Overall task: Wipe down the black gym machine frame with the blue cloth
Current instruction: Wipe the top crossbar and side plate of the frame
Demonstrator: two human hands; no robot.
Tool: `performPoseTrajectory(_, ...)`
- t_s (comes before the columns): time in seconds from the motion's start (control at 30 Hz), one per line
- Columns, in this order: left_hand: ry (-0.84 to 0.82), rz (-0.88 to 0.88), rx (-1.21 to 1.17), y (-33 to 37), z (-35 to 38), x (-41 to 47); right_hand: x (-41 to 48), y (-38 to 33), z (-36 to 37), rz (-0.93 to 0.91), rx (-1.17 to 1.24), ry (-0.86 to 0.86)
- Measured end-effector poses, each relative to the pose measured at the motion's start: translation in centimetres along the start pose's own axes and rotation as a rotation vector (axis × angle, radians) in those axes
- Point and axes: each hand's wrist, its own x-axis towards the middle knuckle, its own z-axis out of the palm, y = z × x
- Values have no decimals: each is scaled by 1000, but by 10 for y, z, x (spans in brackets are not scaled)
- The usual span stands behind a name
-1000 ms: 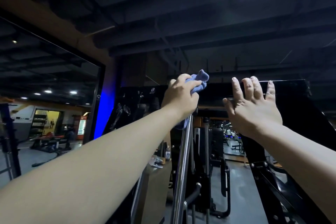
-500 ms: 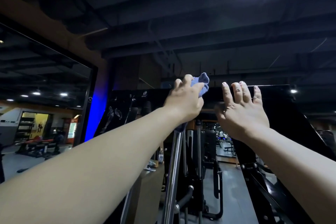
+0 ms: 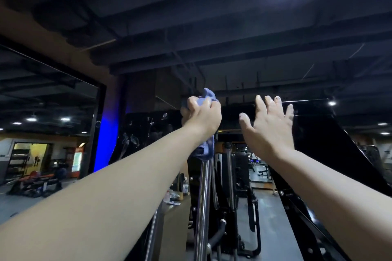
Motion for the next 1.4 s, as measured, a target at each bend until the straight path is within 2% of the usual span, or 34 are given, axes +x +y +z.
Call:
performPoseTrajectory(0.03,-46,16,-50,3,-1,-5,-2,-10,1,-27,195,26)
performPoseTrajectory(0.1,-133,5,-209,3,-9,-11,-8,-36,5,-182,480,-62)
performPoseTrajectory(0.17,-262,-39,-472,2,-21,-9,-12,-63,19,-295,436,-179)
performPoseTrajectory(0.23,-332,-42,-670,0,-37,-4,-9,-81,34,-250,277,-180)
performPoseTrajectory(0.3,-309,24,-583,-12,-55,9,-3,-88,38,-226,165,-132)
performPoseTrajectory(0.4,-155,212,-49,-41,-81,12,4,-78,36,-354,159,24)
performPoseTrajectory(0.47,-78,320,280,-64,-99,7,8,-74,34,-308,227,65)
performPoseTrajectory(0.53,-81,372,384,-78,-112,-1,13,-79,35,-197,271,83)
performPoseTrajectory(0.6,-90,339,408,-84,-118,-8,18,-95,40,-115,264,84)
performPoseTrajectory(0.67,-83,311,446,-85,-121,-9,18,-114,48,-118,247,-8)
performPoseTrajectory(0.77,-81,335,471,-79,-121,-7,14,-132,56,-302,151,-114)
performPoseTrajectory(0.87,-107,371,342,-69,-111,-8,13,-124,52,-425,35,-127)
performPoseTrajectory(0.9,-145,385,290,-65,-107,-10,14,-118,49,-402,27,-95)
performPoseTrajectory(1.03,-263,409,119,-52,-90,-16,7,-109,46,-125,85,-19)
performPoseTrajectory(1.2,-309,338,37,-56,-80,-18,12,-133,62,-196,29,-198)
performPoseTrajectory(1.3,-313,290,58,-59,-89,-7,16,-145,61,-185,128,-294)
performPoseTrajectory(1.4,-319,306,2,-54,-97,5,18,-144,45,-42,482,-415)
